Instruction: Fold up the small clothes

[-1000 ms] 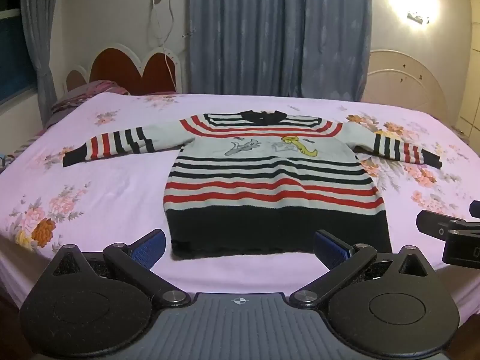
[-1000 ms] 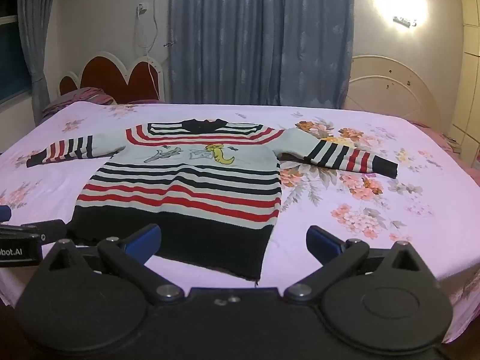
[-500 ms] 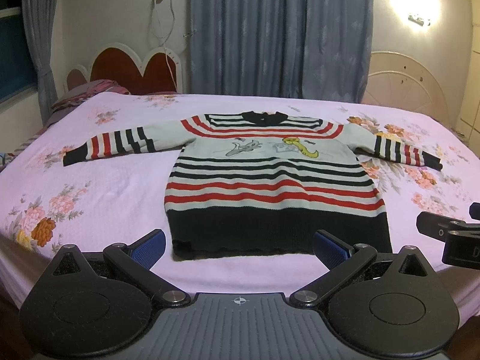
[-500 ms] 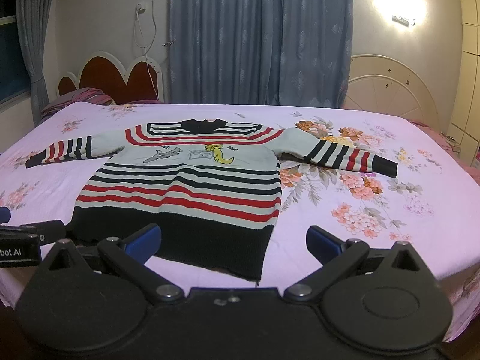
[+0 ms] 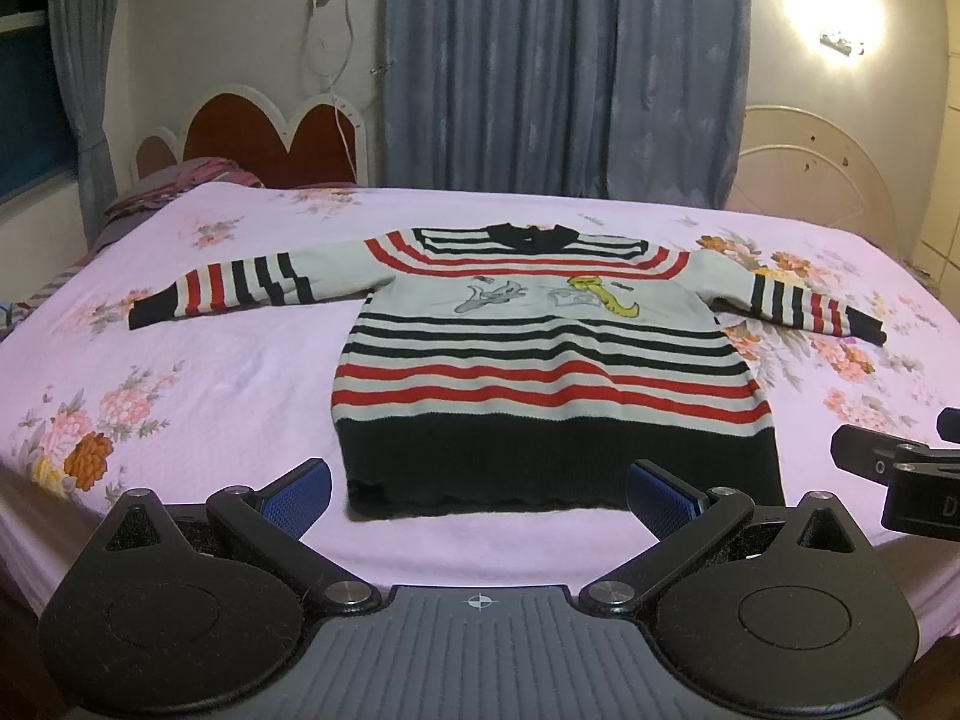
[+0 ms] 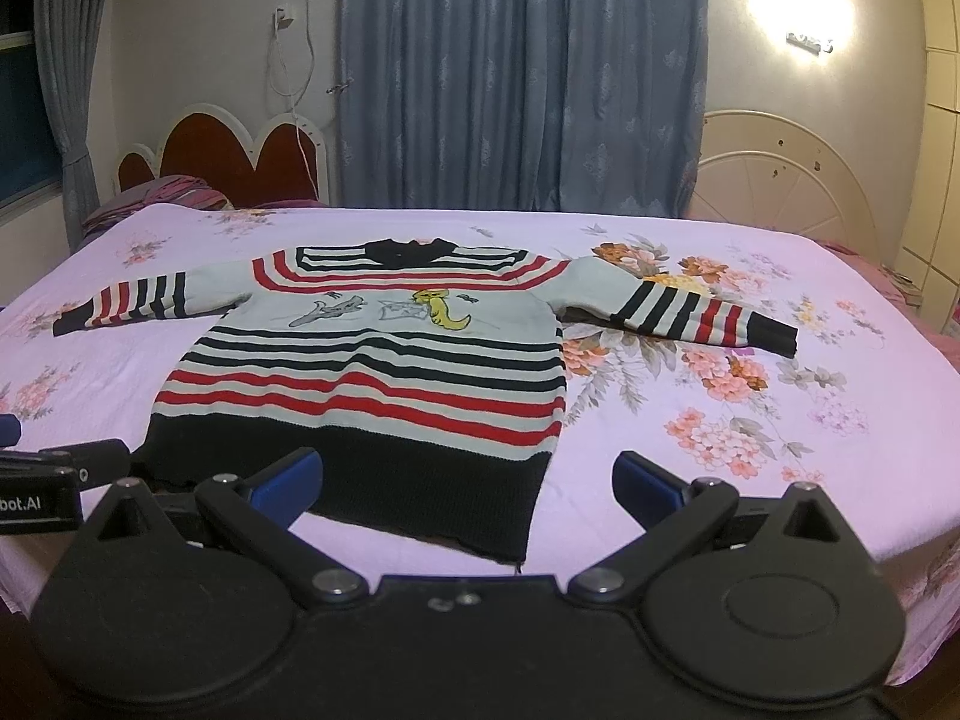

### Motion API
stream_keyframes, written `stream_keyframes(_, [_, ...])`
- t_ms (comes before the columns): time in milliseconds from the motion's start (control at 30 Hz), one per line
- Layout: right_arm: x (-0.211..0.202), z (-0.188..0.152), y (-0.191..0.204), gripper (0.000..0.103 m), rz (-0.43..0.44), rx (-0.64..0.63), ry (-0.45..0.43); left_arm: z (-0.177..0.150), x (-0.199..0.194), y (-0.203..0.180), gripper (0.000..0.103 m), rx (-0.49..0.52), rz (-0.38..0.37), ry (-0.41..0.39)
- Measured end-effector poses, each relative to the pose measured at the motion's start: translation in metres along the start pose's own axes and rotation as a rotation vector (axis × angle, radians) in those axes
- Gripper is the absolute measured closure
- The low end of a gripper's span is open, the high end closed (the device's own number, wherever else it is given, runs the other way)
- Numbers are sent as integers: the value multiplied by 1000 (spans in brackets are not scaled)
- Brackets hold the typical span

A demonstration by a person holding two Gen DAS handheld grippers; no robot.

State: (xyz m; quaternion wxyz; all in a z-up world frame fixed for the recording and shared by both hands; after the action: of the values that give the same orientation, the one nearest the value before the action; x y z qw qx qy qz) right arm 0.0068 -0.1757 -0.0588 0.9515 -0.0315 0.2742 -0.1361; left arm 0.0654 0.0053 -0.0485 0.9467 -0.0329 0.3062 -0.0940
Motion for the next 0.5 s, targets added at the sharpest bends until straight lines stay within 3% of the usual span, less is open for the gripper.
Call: stream_keyframes(500, [0, 0, 0, 1, -1, 0, 0, 1, -1, 2, 0, -2, 1, -2])
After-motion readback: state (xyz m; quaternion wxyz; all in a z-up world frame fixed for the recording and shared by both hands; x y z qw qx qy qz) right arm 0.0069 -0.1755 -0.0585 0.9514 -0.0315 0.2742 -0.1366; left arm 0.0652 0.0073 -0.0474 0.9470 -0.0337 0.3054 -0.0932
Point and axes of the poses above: each gripper's, at about its wrist camera, not at the fingertips, and x roughly the way its jaws point, y to its left, z to its top, the point moved 8 cm from there along x, roughly the way its jaws point, and after that the axes turned 12 degrees about -z, right-handed, at the moved point
